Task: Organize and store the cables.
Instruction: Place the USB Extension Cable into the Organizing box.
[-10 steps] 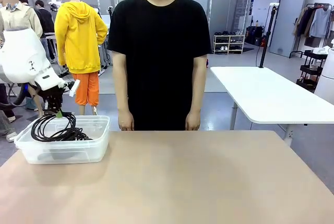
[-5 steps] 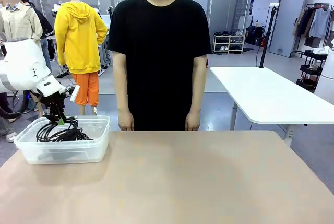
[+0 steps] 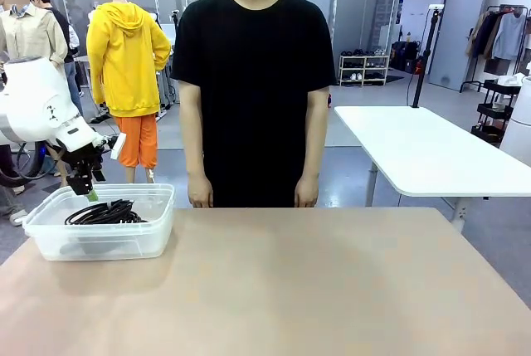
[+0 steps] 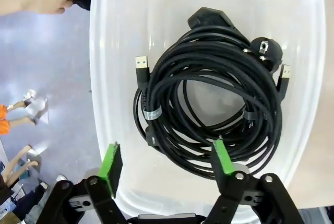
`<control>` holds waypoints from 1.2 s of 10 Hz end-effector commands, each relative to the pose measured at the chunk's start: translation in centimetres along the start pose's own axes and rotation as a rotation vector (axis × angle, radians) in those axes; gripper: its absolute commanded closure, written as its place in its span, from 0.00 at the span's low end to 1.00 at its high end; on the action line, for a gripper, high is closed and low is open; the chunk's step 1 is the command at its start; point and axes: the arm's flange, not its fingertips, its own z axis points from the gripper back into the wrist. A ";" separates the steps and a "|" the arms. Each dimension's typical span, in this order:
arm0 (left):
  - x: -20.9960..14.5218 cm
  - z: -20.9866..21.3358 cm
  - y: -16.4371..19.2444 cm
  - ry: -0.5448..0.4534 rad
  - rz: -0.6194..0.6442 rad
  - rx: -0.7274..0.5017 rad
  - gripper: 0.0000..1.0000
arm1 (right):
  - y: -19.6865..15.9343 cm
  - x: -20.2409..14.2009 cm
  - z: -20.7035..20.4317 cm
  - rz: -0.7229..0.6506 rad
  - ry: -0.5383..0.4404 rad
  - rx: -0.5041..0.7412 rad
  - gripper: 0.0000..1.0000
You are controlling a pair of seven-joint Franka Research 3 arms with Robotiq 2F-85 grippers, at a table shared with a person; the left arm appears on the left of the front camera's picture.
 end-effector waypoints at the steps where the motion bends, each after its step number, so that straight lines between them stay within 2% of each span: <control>1: 0.3 0.1 -1.6 0.028 0.011 -0.030 0.00 | 0.0 0.1 0.2 0.018 -0.012 -0.003 0.00; 2: 0.0 0.0 0.0 0.000 0.000 0.000 0.00 | 0.0 0.1 0.2 0.018 -0.012 -0.003 0.00; 12: 0.0 0.0 0.0 0.000 0.000 0.000 0.00 | 0.0 0.1 0.2 0.018 -0.012 -0.003 0.00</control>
